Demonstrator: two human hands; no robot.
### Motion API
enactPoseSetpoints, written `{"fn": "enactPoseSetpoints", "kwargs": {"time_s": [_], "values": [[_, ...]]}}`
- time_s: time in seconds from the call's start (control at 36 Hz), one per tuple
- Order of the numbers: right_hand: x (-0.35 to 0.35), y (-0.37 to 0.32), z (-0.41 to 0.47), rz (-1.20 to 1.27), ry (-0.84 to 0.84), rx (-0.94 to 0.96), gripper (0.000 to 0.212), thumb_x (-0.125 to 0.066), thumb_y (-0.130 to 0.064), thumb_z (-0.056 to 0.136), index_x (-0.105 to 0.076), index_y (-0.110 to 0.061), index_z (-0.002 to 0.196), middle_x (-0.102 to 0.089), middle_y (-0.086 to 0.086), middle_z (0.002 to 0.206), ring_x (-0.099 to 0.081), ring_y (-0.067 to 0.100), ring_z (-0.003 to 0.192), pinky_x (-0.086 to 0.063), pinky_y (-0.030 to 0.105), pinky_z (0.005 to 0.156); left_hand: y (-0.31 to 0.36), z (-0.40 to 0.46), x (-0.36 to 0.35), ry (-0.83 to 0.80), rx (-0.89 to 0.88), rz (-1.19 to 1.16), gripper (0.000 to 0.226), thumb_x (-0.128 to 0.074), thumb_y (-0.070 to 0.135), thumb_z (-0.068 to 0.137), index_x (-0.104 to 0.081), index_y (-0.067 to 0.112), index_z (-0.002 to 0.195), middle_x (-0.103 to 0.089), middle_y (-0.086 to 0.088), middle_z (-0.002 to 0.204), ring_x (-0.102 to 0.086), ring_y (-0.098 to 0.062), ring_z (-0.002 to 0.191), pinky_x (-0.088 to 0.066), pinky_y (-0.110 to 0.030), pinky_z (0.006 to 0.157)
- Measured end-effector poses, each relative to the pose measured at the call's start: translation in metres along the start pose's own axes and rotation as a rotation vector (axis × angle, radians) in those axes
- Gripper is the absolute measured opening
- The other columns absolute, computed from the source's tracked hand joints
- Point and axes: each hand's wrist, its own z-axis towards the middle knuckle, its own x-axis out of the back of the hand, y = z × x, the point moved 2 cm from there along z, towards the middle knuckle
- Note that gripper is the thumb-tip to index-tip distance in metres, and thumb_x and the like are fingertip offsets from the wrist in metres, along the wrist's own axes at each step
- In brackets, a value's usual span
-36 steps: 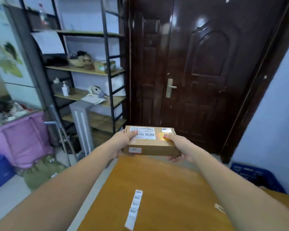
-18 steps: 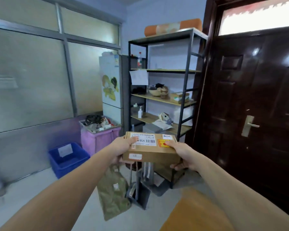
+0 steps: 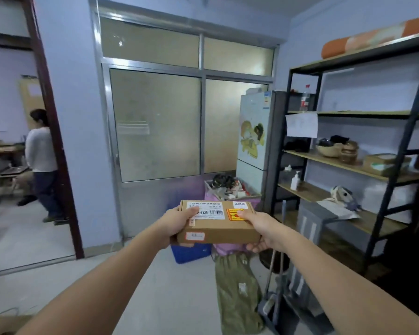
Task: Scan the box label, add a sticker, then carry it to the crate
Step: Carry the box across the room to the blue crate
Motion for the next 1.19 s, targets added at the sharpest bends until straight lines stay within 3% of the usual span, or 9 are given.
{"fn": "enactPoseSetpoints", "kwargs": {"time_s": [0.17, 0.36, 0.58, 0.78, 1.03, 1.19], "values": [[-0.020, -0.024, 0.052, -0.020, -0.081, 0.060, 0.048, -0.059, -0.061, 0.087, -0.059, -0.021, 0.114, -0.071, 0.007, 0.058, -0.068, 0.025, 0.049, -0.054, 0.031, 0.045, 0.006, 0.028, 0.033, 0.094, -0.005, 0.038, 0.036, -0.066, 0.054, 0.097, -0.066, 0.025, 0.118, -0.084, -0.005, 0.092, -0.081, -0.022, 0.076, -0.065, -0.039, 0.060], [-0.030, -0.038, 0.102, -0.060, -0.145, 0.063, 0.046, -0.054, -0.060, 0.091, -0.057, -0.021, 0.115, -0.072, 0.014, 0.078, -0.070, 0.026, 0.057, -0.057, 0.033, 0.053, 0.003, 0.071, 0.051, 0.121, -0.004, 0.015, 0.037, -0.065, 0.056, 0.096, -0.064, 0.028, 0.120, -0.084, -0.003, 0.095, -0.082, -0.024, 0.083, -0.066, -0.040, 0.064], [-0.049, -0.044, 0.163, -0.082, -0.193, 0.052, 0.048, -0.054, -0.061, 0.092, -0.056, -0.019, 0.115, -0.070, 0.018, 0.086, -0.067, 0.026, 0.059, -0.055, 0.034, 0.056, -0.010, 0.117, 0.073, 0.140, 0.020, -0.014, 0.038, -0.065, 0.056, 0.096, -0.062, 0.028, 0.122, -0.084, -0.004, 0.095, -0.082, -0.026, 0.084, -0.065, -0.040, 0.062], [-0.072, -0.067, 0.231, -0.071, -0.191, 0.068, 0.044, -0.058, -0.064, 0.088, -0.056, -0.024, 0.107, -0.072, 0.008, 0.061, -0.067, 0.025, 0.050, -0.054, 0.030, 0.048, -0.004, 0.168, 0.109, 0.178, 0.003, -0.022, 0.031, -0.064, 0.052, 0.099, -0.062, 0.029, 0.119, -0.084, -0.001, 0.092, -0.082, -0.023, 0.082, -0.066, -0.040, 0.063], [-0.093, -0.087, 0.311, -0.078, -0.163, 0.040, 0.045, -0.058, -0.065, 0.086, -0.057, -0.025, 0.106, -0.075, 0.010, 0.070, -0.069, 0.025, 0.054, -0.054, 0.030, 0.050, 0.002, 0.249, 0.147, 0.137, 0.030, -0.028, 0.033, -0.063, 0.051, 0.100, -0.064, 0.026, 0.121, -0.084, -0.003, 0.096, -0.082, -0.023, 0.084, -0.066, -0.042, 0.068], [-0.089, -0.086, 0.371, -0.079, -0.166, 0.010, 0.048, -0.058, -0.064, 0.086, -0.057, -0.024, 0.111, -0.074, 0.008, 0.069, -0.068, 0.024, 0.055, -0.054, 0.031, 0.048, 0.006, 0.312, 0.150, 0.116, 0.048, -0.027, 0.030, -0.064, 0.050, 0.100, -0.066, 0.028, 0.120, -0.084, -0.002, 0.096, -0.081, -0.021, 0.080, -0.066, -0.040, 0.064]]}}
